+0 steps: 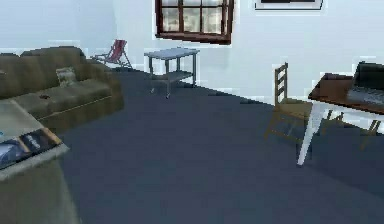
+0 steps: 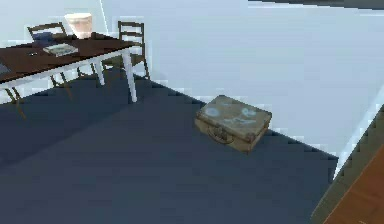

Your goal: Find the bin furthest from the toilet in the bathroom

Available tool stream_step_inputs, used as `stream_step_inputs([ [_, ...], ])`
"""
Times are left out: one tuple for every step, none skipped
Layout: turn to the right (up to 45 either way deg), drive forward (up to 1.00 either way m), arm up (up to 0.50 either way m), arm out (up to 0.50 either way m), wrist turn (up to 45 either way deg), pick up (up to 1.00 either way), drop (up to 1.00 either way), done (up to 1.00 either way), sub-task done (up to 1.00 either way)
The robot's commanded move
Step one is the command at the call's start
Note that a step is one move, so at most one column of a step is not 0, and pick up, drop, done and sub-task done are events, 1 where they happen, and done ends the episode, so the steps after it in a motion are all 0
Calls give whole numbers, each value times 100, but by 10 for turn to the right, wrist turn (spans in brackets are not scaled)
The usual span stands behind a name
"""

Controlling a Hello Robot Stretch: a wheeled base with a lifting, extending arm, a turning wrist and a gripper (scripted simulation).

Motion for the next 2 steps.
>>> stream_step_inputs([
  [0,65,0,0,0,0,0,0,0],
  [-150,0,0,0,0,0,0,0,0],
])
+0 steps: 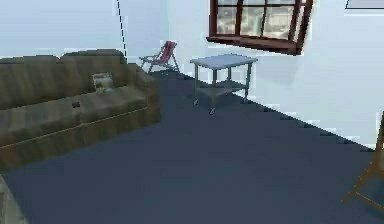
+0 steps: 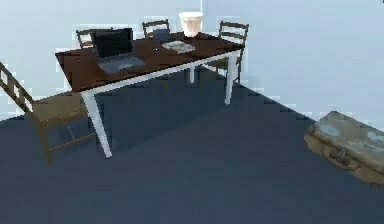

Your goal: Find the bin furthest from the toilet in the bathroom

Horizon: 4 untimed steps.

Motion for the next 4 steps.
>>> stream_step_inputs([
  [0,100,0,0,0,0,0,0,0],
  [0,100,0,0,0,0,0,0,0],
  [-60,0,0,0,0,0,0,0,0],
  [0,60,0,0,0,0,0,0,0],
])
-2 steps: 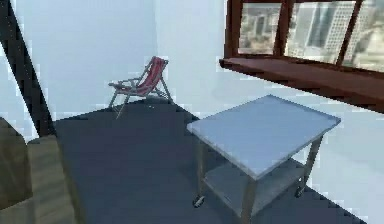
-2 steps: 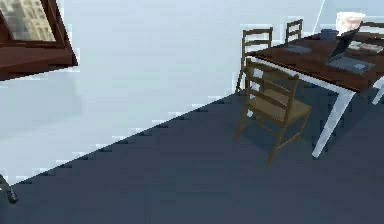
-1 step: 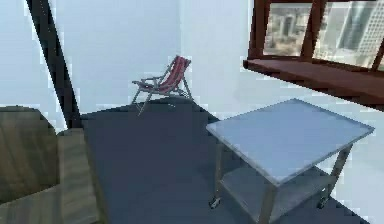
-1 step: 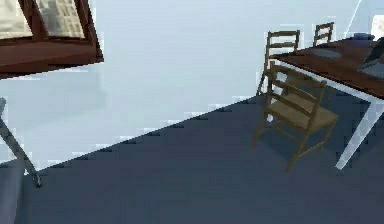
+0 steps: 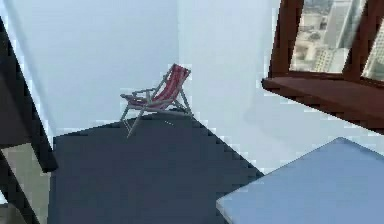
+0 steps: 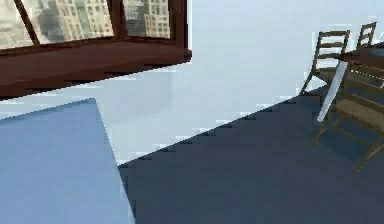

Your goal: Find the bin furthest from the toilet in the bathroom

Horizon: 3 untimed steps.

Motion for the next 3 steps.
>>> stream_step_inputs([
  [-360,0,0,0,0,0,0,0,0],
  [0,100,0,0,0,0,0,0,0],
  [0,25,0,0,0,0,0,0,0],
])
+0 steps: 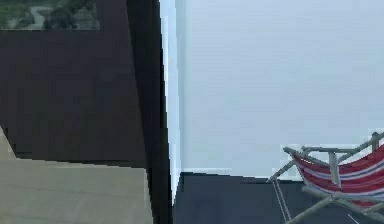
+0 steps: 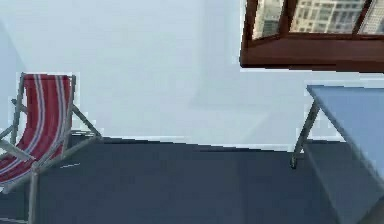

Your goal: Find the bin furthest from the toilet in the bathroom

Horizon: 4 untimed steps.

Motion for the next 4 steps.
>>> stream_step_inputs([
  [-330,0,0,0,0,0,0,0,0],
  [0,30,0,0,0,0,0,0,0],
  [-210,0,0,0,0,0,0,0,0],
  [0,75,0,0,0,0,0,0,0],
])
